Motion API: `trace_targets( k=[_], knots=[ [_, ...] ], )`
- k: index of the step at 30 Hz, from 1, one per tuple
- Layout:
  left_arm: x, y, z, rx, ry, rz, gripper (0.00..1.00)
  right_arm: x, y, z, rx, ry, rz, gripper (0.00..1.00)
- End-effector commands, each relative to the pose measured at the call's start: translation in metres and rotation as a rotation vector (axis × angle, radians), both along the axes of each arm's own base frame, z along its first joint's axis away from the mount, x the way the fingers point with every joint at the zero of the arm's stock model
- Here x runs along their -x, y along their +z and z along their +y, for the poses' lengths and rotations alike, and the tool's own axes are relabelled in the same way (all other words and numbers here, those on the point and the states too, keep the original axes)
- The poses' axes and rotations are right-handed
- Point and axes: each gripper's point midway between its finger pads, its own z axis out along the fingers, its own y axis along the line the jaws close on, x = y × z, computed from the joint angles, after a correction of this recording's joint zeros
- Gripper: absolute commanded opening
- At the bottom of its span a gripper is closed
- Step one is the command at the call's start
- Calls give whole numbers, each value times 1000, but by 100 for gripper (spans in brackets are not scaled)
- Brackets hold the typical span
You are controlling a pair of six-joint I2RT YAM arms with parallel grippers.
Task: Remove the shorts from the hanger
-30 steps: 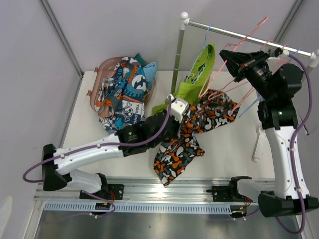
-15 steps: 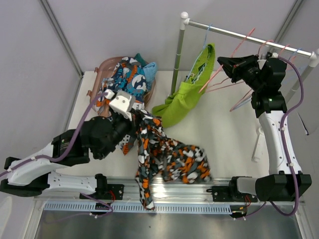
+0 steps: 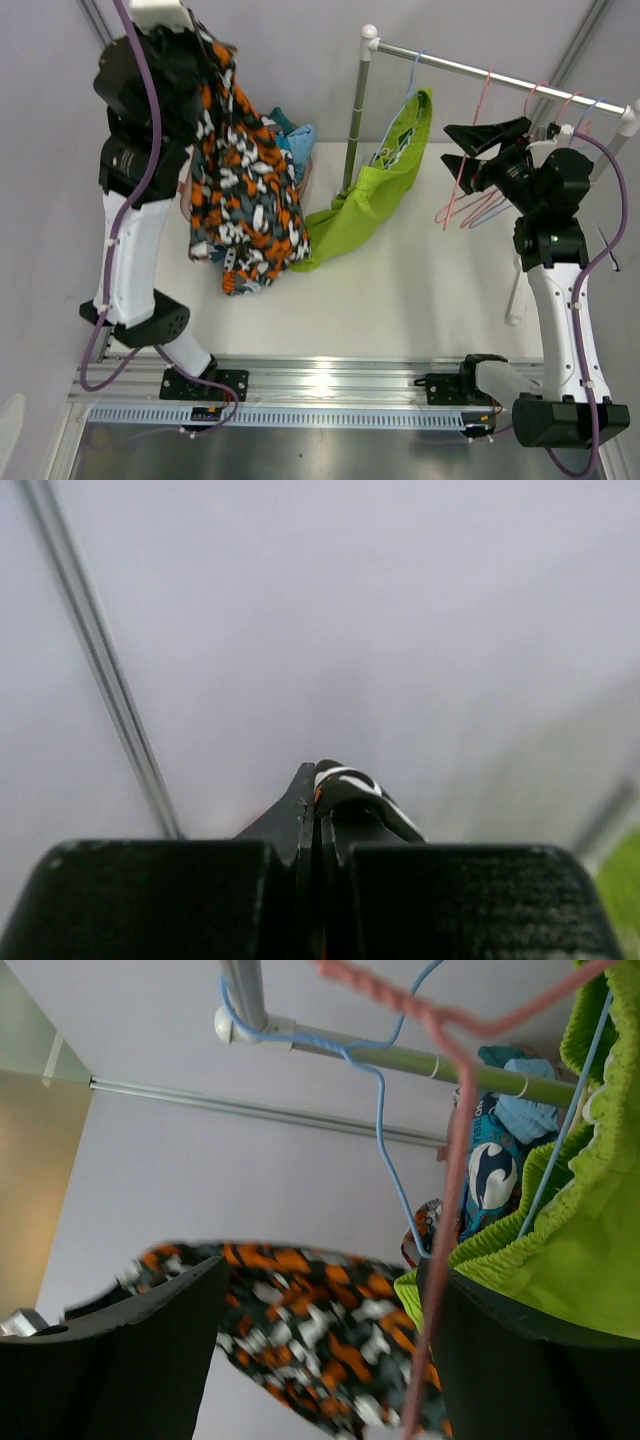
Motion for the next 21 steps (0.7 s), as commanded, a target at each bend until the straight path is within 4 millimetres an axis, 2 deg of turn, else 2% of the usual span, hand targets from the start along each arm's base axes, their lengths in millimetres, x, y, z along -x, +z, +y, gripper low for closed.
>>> trace_targets(
  k=[1, 2, 4, 5, 6, 7, 8, 10, 11, 12, 13, 14, 15, 16, 17, 19, 20, 21],
  knots=[
    [-18, 71, 41, 20, 49, -270, 0, 14, -8, 3, 32, 24, -26, 82],
    [-41, 70, 36, 32, 37, -310, 0, 20, -8, 4, 35, 26, -36, 82],
    [-63, 73, 34, 89, -10, -344, 0, 25, -17, 5, 57, 37, -22, 82],
    [-101, 50, 38, 85, 10, -304, 0, 30, -16, 6, 68, 39, -33, 81],
    [-117, 38, 40, 108, 18, -284, 0, 33, -17, 6, 92, 43, -48, 83],
    [-142, 11, 45, 102, 30, -223, 0, 37, -19, 6, 104, 43, -41, 83],
    [-175, -31, 43, 107, 39, -122, 0, 42, -16, 6, 115, 42, -57, 84],
    [-210, -87, 52, 130, 75, 10, 2, 47, -13, 6, 138, 44, -76, 88],
    [-224, -115, 51, 135, 75, 77, 5, 51, -6, 6, 146, 41, -98, 89],
    [-245, -170, 47, 131, 74, 206, 14, 54, 0, 5, 156, 37, -112, 91],
    [-253, -194, 45, 126, 69, 265, 23, 56, 5, 5, 174, 32, -133, 92],
    [-262, -224, 38, 119, 43, 331, 48, 61, 21, 5, 184, 27, -173, 92],
    [-263, -250, 35, 110, 31, 406, 70, 64, 32, 5, 190, 23, -213, 92],
    [-263, -260, 33, 114, 26, 434, 93, 66, 42, 5, 201, 20, -253, 92],
    [-262, -274, 34, 127, 39, 467, 99, 72, 58, 6, 203, 20, -301, 92],
    [-252, -281, 36, 130, 51, 499, 99, 75, 80, 9, 203, 31, -387, 93],
    [-248, -276, 39, 137, 62, 494, 99, 78, 89, 16, 204, 56, -416, 93],
    [-235, -251, 41, 149, 61, 455, 99, 73, 100, 19, 208, 57, -442, 92]
  ],
)
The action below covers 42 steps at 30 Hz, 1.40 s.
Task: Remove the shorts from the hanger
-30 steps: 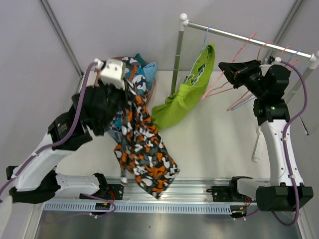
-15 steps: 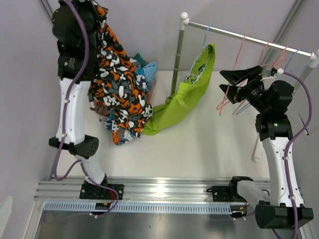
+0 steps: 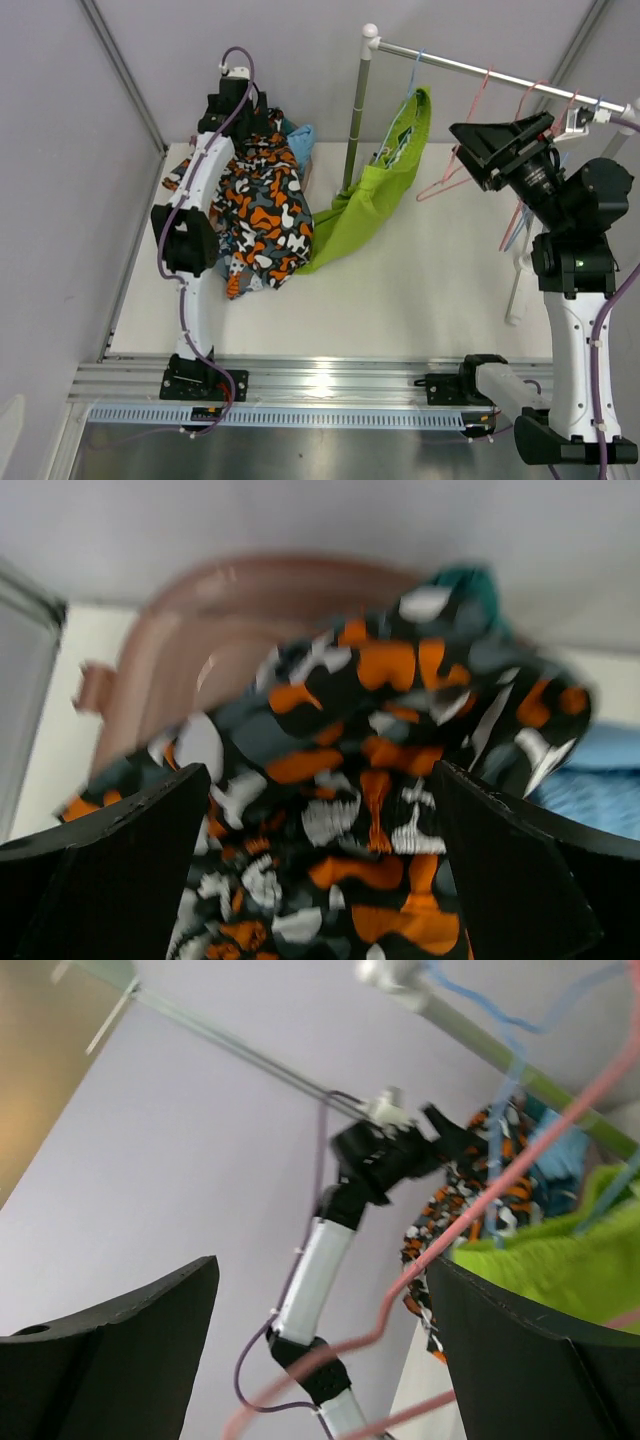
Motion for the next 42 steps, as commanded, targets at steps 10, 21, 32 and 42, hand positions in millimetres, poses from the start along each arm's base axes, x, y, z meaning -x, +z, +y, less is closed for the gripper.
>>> trace_targets(
  k=[10, 21, 32, 42],
  knots=[
    [164, 143, -43, 79, -173, -246, 99, -60, 46, 54, 177, 50, -194, 88],
    [275, 123, -34, 88, -288, -362, 99, -66, -2, 26, 274, -118, -61, 84],
    [280, 91, -39, 93, -322, -304, 99, -66, 16, 30, 234, -106, -116, 81],
    [286, 78, -41, 96, -333, -302, 99, -153, -43, 64, 406, -125, -19, 78]
  ],
)
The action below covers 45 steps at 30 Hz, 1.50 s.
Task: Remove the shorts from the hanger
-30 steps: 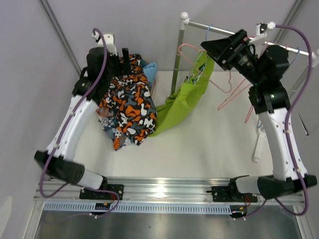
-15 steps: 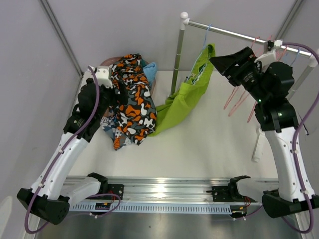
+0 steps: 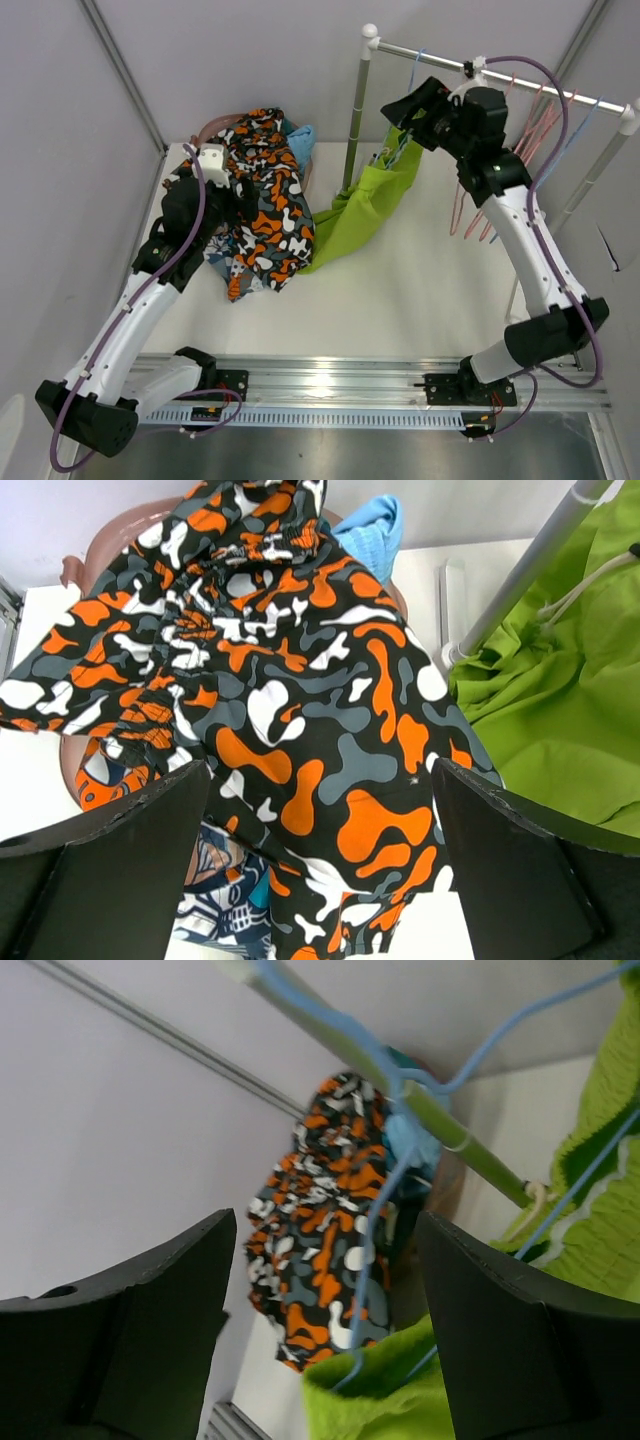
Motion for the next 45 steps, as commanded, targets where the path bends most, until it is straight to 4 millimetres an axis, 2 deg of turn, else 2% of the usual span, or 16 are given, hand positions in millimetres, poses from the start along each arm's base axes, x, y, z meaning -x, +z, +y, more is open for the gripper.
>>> trace_targets(
  k=[1, 6, 7, 9, 12, 16, 18, 21, 22, 24, 26, 27, 31, 37, 40, 45],
  knots=[
    [3, 15, -4, 18, -24, -64, 99, -14, 6, 3, 54, -30, -45, 77],
    [3, 17, -6, 32, -34, -69, 99, -31, -15, 18, 72, -32, -13, 73],
    [4, 15, -7, 33, -38, -67, 99, -31, -16, 21, 61, -28, -9, 45],
    [4, 13, -8, 37, -43, -61, 99, -29, -15, 26, 34, -1, -10, 16],
    [4, 14, -11, 44, -56, -64, 99, -21, -6, 29, 4, 7, -20, 0],
    [9, 19, -23, 51, -122, -84, 99, -3, 15, 27, -22, 9, -58, 0],
    [16, 36, -40, 60, -189, -116, 99, 6, 32, 24, -40, 3, -91, 0],
    [30, 67, -73, 89, -293, -176, 99, 26, 64, 15, -81, -18, -158, 0],
    [38, 71, -92, 100, -351, -183, 99, 36, 80, 11, -105, -23, -190, 0],
    [45, 92, -112, 141, -412, -234, 99, 45, 96, 9, -134, -31, -217, 0],
    [54, 98, -139, 173, -486, -243, 99, 54, 109, 6, -155, -36, -238, 0],
    [62, 110, -152, 201, -549, -274, 99, 57, 109, 7, -165, -35, -226, 0],
    [86, 117, -201, 241, -720, -282, 99, 67, 107, 6, -198, -25, -213, 0],
    [114, 92, -255, 194, -911, -225, 99, 77, 105, 2, -203, -23, -211, 0],
    [125, 86, -268, 174, -959, -214, 99, 77, 106, 2, -198, -25, -214, 0],
    [135, 90, -267, 173, -974, -230, 99, 76, 104, 2, -195, -27, -211, 0]
  ],
)
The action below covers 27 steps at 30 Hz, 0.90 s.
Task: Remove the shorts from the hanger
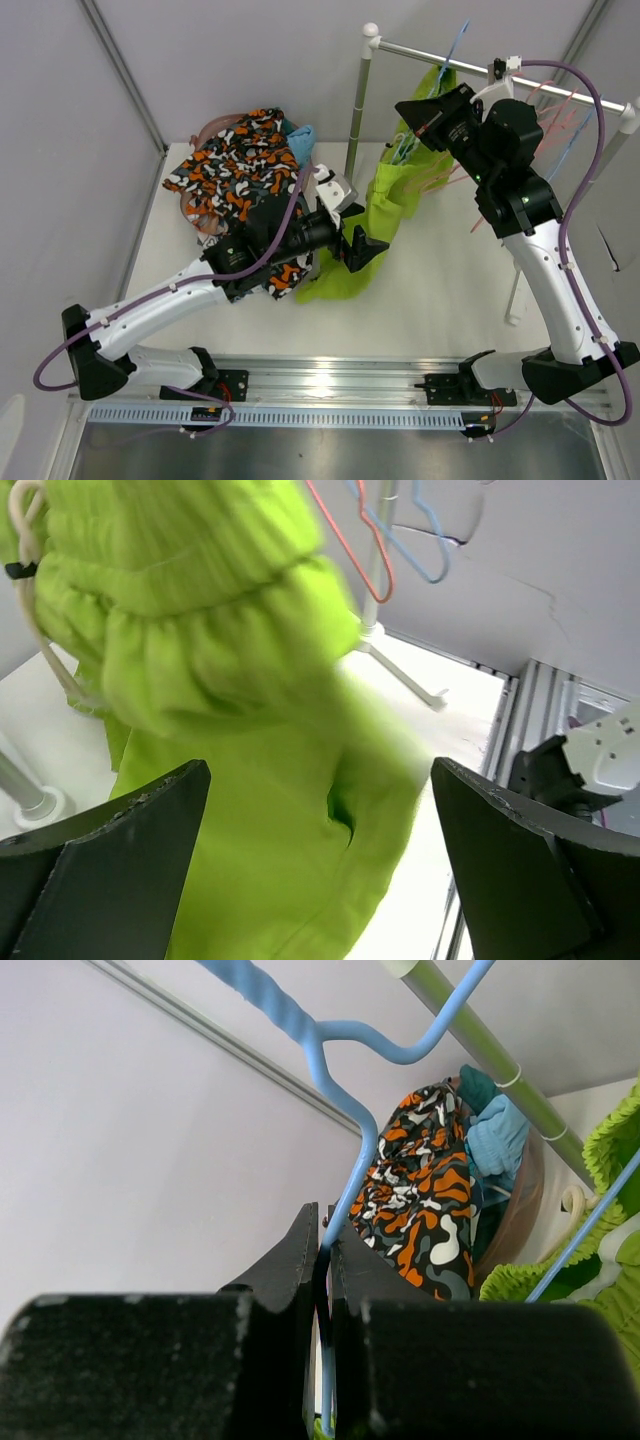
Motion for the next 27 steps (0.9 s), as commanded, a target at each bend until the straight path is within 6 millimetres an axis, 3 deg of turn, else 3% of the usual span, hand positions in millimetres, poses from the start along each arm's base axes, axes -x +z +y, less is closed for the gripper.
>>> trace_targets(
  k=[1, 10, 16, 19, 20, 22, 25, 26, 27],
  knots=[
    [15, 41, 4, 83, -45, -82, 99, 15, 42, -10, -55, -19, -127, 0],
    [16, 62, 26, 102, 17, -124, 99, 14, 36, -8, -57, -12, -119, 0],
    [7, 36, 10, 41, 7, -97, 98, 13, 40, -7, -67, -9, -124, 0],
    [-2, 19, 0, 32, 22, -82, 88, 16, 40, -9, -66, -11, -122, 0],
    [-6, 14, -2, 21, 37, -74, 78, 17, 40, -10, -68, -12, -122, 0],
    [-14, 0, -12, -10, 44, -55, 68, 17, 40, -13, -68, -18, -122, 0],
    [-25, -6, -16, -21, 87, -38, 25, 19, 43, -19, -75, -18, -122, 0],
    [-31, -6, -16, -22, 118, -32, 1, 19, 44, -24, -78, -27, -122, 0],
    [-32, -7, -17, -25, 120, -25, 0, 19, 44, -26, -82, -29, -119, 0]
  ],
)
